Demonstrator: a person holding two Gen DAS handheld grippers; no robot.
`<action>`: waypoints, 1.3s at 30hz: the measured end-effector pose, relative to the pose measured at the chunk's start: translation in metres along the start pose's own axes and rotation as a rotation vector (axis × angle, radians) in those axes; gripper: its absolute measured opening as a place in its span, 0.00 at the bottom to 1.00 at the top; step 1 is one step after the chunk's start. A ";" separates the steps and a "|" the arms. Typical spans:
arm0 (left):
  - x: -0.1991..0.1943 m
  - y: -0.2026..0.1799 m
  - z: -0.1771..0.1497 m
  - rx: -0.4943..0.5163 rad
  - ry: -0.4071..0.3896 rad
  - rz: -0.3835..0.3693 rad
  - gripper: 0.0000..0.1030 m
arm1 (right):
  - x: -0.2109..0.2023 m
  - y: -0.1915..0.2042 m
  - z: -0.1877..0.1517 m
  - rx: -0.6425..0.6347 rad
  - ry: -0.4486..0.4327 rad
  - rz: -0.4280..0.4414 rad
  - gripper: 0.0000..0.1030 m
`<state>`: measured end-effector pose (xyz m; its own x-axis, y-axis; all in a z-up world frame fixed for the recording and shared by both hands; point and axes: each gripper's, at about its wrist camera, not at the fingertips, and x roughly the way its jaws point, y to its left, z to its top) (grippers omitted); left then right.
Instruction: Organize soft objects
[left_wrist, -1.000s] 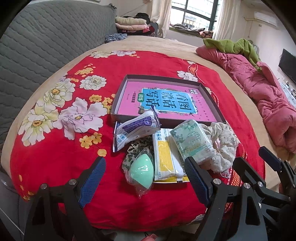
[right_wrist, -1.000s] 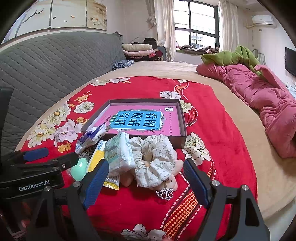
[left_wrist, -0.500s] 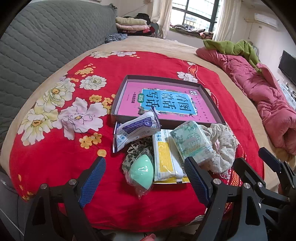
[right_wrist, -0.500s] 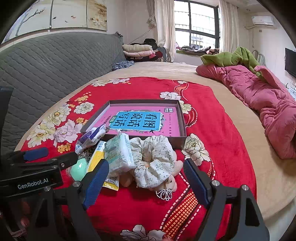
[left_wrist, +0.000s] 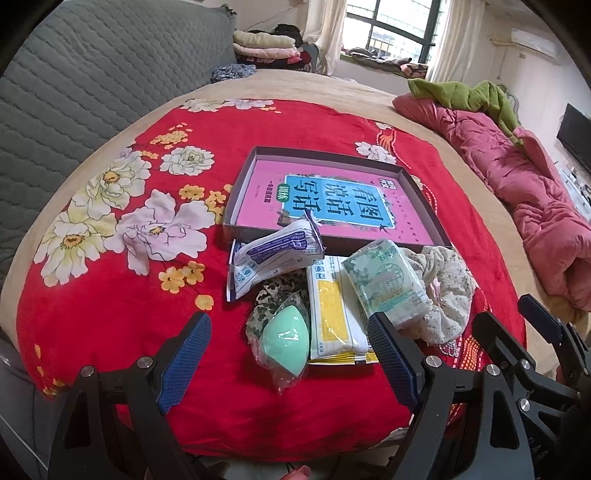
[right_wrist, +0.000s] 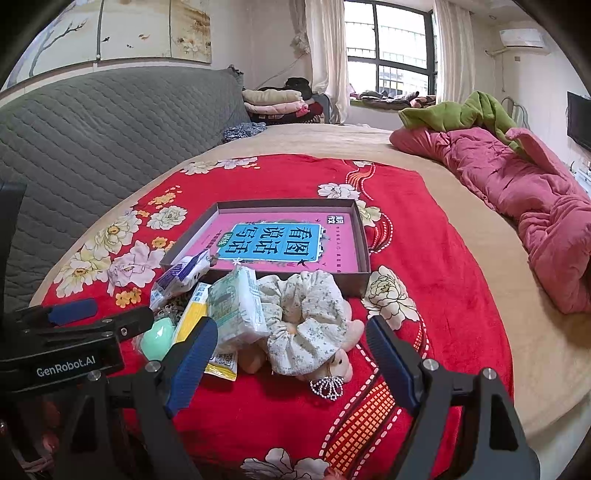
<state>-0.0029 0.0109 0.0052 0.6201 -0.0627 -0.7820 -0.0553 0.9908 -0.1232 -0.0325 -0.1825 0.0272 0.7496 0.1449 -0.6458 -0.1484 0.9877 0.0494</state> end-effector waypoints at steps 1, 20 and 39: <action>0.000 0.000 0.000 -0.001 0.001 0.002 0.84 | 0.000 -0.001 0.000 0.001 0.000 -0.001 0.80; 0.019 0.032 -0.014 -0.011 0.088 -0.008 0.84 | 0.000 -0.008 0.000 0.033 0.001 0.021 0.80; 0.061 0.037 -0.008 -0.028 0.140 -0.129 0.58 | 0.024 -0.027 -0.008 0.081 0.053 0.015 0.80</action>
<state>0.0265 0.0431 -0.0519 0.5089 -0.2066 -0.8357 -0.0054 0.9700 -0.2431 -0.0159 -0.2061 0.0044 0.7122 0.1584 -0.6838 -0.1048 0.9873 0.1196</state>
